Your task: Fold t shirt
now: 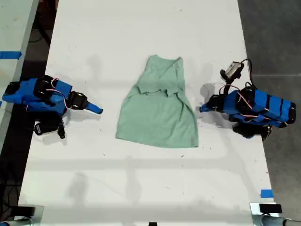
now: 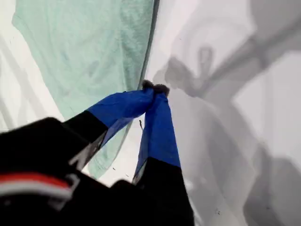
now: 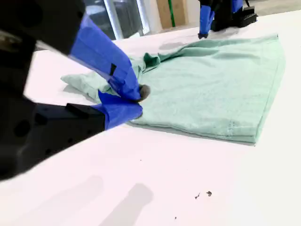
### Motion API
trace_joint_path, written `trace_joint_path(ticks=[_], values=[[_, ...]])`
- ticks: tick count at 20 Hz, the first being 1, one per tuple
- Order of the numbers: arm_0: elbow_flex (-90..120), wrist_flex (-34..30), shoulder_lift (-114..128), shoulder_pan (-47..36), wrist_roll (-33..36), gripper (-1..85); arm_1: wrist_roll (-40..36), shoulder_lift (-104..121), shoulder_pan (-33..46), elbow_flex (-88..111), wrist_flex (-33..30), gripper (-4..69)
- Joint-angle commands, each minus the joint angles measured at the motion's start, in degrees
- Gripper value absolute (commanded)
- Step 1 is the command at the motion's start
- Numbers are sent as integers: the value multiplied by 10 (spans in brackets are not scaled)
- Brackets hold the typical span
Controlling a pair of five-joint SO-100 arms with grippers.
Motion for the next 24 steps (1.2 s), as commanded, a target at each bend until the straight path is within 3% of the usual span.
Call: trace_joint_path(ticks=[1, 8, 12, 14, 17, 19, 20, 21, 24], values=[[-4, 2, 4, 5, -9, 10, 2, 4, 3, 33, -15, -10], [-4, 2, 4, 5, -9, 10, 28, -47, -2, -46, 35, -14], [-4, 2, 4, 5, -9, 10, 9, -316, 24, -269, 26, -26], [-4, 2, 4, 5, -9, 10, 43, -451, -21, -352, 8, -31], [-4, 2, 4, 5, -9, 10, 101, -491, -104, -323, -69, -28], [-4, 2, 4, 5, -9, 10, 112, -541, -138, -339, -81, -19], [-4, 2, 4, 5, -9, 10, 118, -582, -158, -365, -78, 311], [-4, 2, 4, 5, -9, 10, 106, -627, -177, -400, -76, 383], [-4, 2, 4, 5, -9, 10, 132, -728, -210, -457, -76, 377]])
